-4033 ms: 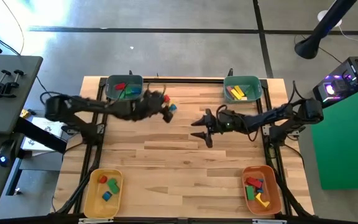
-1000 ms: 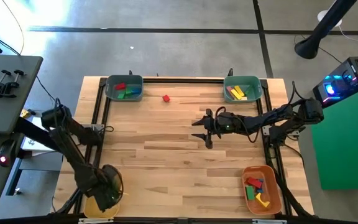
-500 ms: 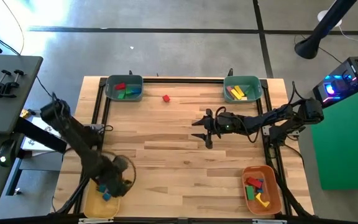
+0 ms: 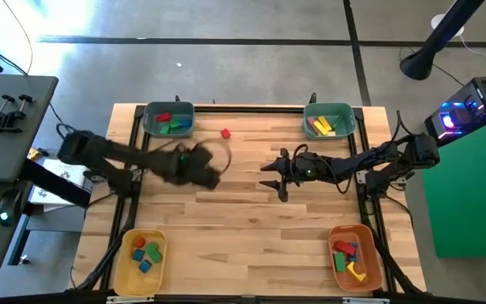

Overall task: Sort blocks by size
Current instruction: Put the red half-circle block into the yellow bin

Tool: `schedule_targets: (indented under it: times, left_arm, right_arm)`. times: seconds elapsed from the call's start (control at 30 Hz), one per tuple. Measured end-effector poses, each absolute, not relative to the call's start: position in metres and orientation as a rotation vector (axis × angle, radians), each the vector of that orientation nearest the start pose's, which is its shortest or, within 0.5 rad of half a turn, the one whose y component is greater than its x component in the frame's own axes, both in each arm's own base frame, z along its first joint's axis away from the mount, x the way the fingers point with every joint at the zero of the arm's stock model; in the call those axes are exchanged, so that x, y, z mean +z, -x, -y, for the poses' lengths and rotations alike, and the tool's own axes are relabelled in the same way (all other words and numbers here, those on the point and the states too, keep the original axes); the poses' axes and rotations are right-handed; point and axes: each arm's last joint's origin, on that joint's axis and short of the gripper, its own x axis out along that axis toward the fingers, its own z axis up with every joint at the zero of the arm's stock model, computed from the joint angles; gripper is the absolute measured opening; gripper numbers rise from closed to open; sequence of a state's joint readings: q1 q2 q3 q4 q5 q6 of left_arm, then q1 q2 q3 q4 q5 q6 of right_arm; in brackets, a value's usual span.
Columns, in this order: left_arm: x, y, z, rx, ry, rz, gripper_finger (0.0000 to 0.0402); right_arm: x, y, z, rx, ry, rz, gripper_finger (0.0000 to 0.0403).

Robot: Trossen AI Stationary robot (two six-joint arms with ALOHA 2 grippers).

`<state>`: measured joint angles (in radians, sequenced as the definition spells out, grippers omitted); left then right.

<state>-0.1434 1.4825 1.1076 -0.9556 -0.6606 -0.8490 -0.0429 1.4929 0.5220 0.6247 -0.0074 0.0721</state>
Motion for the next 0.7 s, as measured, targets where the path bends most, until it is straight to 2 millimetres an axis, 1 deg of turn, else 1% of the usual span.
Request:
schedule_targets:
  times: [0.13, 0.2, 0.3, 0.37, 0.53, 0.6, 0.7]
  left_arm:
    - [0.228, -0.291, -0.024, 0.841, 0.158, -1.015, 0.0266]
    - [0.217, -0.3, -0.04, 0.817, 0.136, -1.053, 0.0266]
    - [0.2, -0.31, -0.064, 0.83, 0.106, -1.079, 0.0266]
    - [0.189, -0.316, -0.082, 0.823, 0.119, -1.081, 0.0266]
    - [0.166, -0.323, -0.126, 0.729, 0.272, -1.053, 0.0266]
    - [0.159, -0.322, -0.142, 0.747, 0.28, -1.047, 0.0266]
    - [0.156, -0.321, -0.162, 0.796, 0.26, -0.998, 0.0266]
  right_arm:
    - [0.165, -0.278, 0.012, -0.052, -0.103, -0.348, 0.0227]
    - [0.165, -0.278, 0.012, -0.053, -0.108, -0.353, 0.0227]
    - [0.165, -0.278, 0.012, -0.054, -0.109, -0.355, 0.0227]
    - [0.164, -0.278, 0.012, -0.054, -0.11, -0.357, 0.0227]
    - [0.164, -0.277, 0.012, -0.06, -0.142, -0.359, 0.0227]
    - [0.164, -0.277, 0.012, -0.06, -0.142, -0.359, 0.0227]
    - [0.164, -0.277, 0.012, -0.082, -0.138, -0.357, 0.0227]
